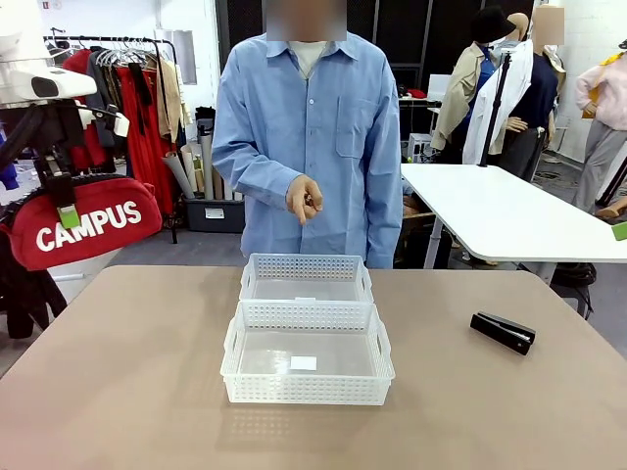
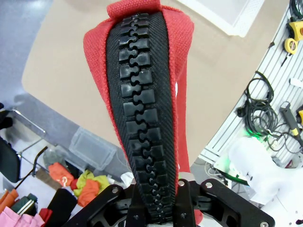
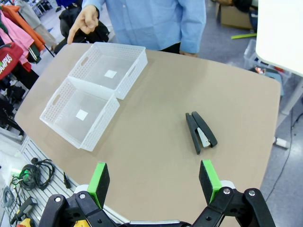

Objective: Distribute items into two baskets.
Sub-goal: Move the picked Pencil pouch towards the Organizing basket indicated by the person, stopping as directed.

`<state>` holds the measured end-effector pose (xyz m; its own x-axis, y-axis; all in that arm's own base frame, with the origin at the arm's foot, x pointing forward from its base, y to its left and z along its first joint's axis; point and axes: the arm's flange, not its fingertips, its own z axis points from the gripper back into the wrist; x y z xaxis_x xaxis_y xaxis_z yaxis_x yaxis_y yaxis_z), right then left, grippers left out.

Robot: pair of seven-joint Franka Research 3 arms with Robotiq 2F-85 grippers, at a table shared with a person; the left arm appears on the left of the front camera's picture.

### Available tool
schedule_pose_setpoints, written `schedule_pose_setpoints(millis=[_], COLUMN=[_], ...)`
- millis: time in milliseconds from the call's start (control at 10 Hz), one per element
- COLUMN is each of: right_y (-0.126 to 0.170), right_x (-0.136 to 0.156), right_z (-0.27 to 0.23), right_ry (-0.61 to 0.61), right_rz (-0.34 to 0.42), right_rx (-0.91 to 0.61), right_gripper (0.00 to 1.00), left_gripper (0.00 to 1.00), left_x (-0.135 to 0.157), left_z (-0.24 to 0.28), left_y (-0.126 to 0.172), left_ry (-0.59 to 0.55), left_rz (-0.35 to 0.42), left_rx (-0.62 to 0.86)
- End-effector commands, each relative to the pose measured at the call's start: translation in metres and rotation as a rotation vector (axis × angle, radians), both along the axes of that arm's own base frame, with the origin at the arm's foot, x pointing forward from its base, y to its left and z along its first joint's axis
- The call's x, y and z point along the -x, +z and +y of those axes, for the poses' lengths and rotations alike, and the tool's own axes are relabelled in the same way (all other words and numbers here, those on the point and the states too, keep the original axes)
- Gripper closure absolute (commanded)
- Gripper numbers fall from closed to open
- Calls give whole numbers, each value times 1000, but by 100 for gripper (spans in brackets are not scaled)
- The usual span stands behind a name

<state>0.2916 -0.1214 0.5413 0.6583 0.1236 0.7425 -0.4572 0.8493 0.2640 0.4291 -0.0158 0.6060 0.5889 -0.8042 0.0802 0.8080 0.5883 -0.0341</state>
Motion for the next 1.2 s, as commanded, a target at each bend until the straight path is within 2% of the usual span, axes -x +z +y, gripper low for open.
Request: schedule_pose_setpoints(millis=[0,400,600,800,1100], right_y=[0,0,0,0,0], right_x=[1,1,1,1,1], right_z=[-1,-1,-1,-1,-1], right_ry=[8,8,8,8,8], right_rz=[-7,-7,-7,-7,-7], right_rx=[-16,-16,-16,-16,-16], right_gripper=[0,0,0,0,0], left_gripper=[100,100,100,100,100], left_x=[3,26,33,39,37], left_z=[-5,-36,-54,-70,-75], left_y=[-1,-19,-30,-40,-51], left_ry=[-5,-83,-161,-302,-383], left_rz=[-1,-34,-37,-39,-33], left_rx=[1,-41,-56,-37,-41])
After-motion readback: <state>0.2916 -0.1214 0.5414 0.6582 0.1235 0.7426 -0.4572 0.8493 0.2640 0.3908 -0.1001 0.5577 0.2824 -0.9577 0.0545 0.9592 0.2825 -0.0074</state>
